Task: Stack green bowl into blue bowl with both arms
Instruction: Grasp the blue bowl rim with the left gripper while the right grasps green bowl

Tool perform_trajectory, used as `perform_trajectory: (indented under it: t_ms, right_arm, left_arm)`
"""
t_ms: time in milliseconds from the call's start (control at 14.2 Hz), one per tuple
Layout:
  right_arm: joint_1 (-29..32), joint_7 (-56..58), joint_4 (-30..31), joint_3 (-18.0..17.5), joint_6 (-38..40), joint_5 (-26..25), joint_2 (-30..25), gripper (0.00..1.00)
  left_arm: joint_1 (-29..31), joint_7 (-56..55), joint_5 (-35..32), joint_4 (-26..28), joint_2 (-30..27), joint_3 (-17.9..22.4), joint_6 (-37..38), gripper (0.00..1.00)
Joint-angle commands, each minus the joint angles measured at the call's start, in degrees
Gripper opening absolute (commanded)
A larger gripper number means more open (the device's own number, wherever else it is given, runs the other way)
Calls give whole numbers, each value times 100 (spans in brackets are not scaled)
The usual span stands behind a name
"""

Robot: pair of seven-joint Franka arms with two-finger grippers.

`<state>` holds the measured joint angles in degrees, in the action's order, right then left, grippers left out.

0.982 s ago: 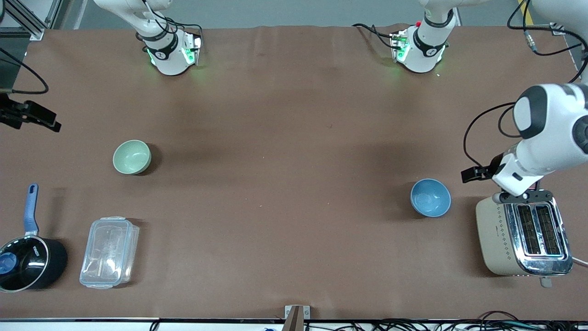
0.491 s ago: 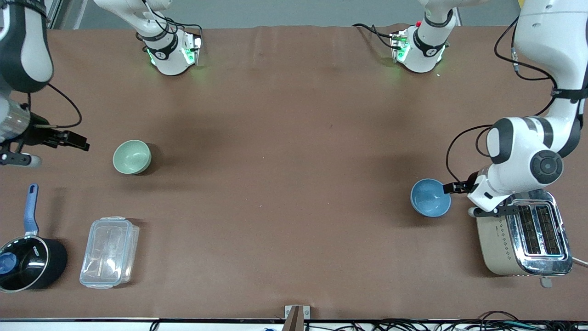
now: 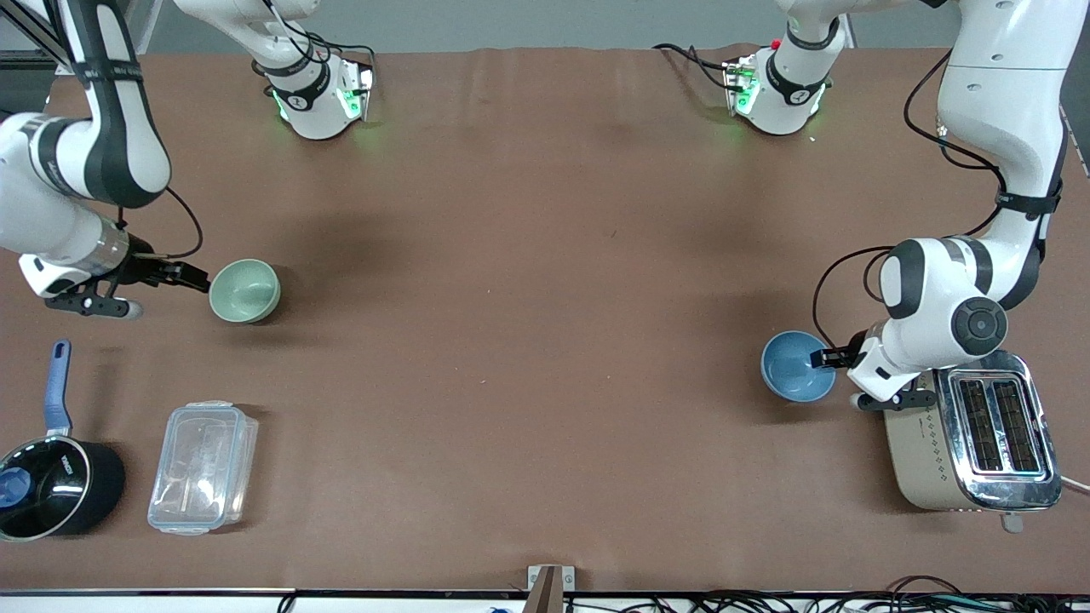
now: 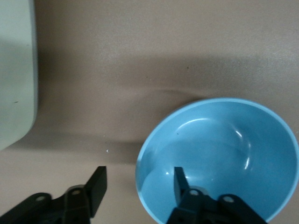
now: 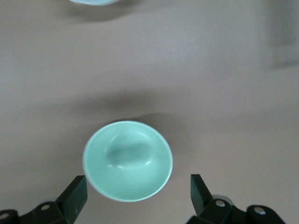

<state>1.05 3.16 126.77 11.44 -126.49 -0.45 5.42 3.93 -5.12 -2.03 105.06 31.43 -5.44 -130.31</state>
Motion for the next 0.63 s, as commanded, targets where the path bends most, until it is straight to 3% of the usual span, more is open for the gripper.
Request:
perform_trajectory:
  t_ms: [0,281,561]
  right_arm:
    - [71,70,14,60,-252,45,361,97]
    - [176,140,23,61,-464,238,854,96]
    - [273,921,23,113,-578,1036,1267,95]
  left_arm:
    - [-24,-138,-95,-91,99,8,-21,30]
    - [-41,-208,-95,-144,109,0,-13,2]
    - [-146,-665,-95,-214,-58,-79,171,0]
